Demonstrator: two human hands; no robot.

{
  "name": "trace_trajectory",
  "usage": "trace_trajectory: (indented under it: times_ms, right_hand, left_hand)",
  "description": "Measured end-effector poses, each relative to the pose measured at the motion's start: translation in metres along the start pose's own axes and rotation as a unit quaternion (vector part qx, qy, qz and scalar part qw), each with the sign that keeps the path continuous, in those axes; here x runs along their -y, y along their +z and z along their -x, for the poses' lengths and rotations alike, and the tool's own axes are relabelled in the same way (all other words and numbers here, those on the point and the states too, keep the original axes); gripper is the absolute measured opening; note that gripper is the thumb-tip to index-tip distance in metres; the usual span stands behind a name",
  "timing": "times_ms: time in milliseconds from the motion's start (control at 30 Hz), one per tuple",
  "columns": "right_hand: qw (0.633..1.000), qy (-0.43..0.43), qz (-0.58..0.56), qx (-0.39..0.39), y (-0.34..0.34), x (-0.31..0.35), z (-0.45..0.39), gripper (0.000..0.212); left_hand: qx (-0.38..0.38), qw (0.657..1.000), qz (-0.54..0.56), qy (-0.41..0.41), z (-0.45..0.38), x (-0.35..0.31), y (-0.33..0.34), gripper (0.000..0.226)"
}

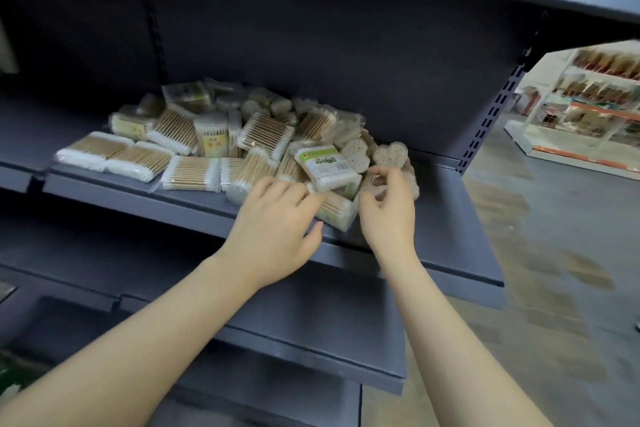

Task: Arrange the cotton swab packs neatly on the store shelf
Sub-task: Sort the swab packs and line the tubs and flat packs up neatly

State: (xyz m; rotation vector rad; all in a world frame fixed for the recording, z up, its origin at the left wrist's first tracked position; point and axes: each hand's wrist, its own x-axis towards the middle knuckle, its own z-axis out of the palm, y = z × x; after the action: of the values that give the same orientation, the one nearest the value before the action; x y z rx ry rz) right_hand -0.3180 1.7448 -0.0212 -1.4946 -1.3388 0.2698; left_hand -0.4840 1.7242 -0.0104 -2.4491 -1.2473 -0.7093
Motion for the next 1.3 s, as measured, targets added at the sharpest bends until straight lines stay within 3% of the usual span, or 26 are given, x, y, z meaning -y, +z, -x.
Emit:
trace_trajectory:
  times_ms: [233, 600, 833, 967, 1133, 1300]
  right_hand:
    - [0.996, -0.048, 0.0, 0.073, 0.012, 0.025, 0.017, 0.03]
    - [0.985, -0.115, 0.06, 0.114, 0.055, 0.06, 0.016, 0.029]
    - [0.989, -0.068, 0.058, 0.121, 0.082, 0.07, 0.002, 0.034]
    - [0.99, -0.047, 0.069, 0.114, 0.095, 0.068, -0.002, 0.033]
    - [0.99, -0.031, 0.09, 0.101, 0.108, 0.066, -0.003, 0.034]
    - [0.985, -0.041, 0.131, 0.109, 0.116, 0.067, -0.007, 0.043]
  left_hand:
    - [0.057, 0.997, -0.015, -0.058, 0.032, 0.012, -0.022, 0.043]
    - [0.043, 0.994, 0.002, -0.099, 0.046, 0.064, -0.034, 0.015]
    - [0.063, 0.992, -0.001, -0.108, 0.043, 0.109, -0.026, 0.009]
    - [0.086, 0.991, 0.009, -0.106, 0.038, 0.127, -0.017, 0.018]
    - [0.074, 0.994, 0.001, -0.08, 0.03, 0.14, -0.005, 0.026]
    - [0.065, 0.995, -0.001, -0.073, 0.024, 0.148, 0.009, 0.019]
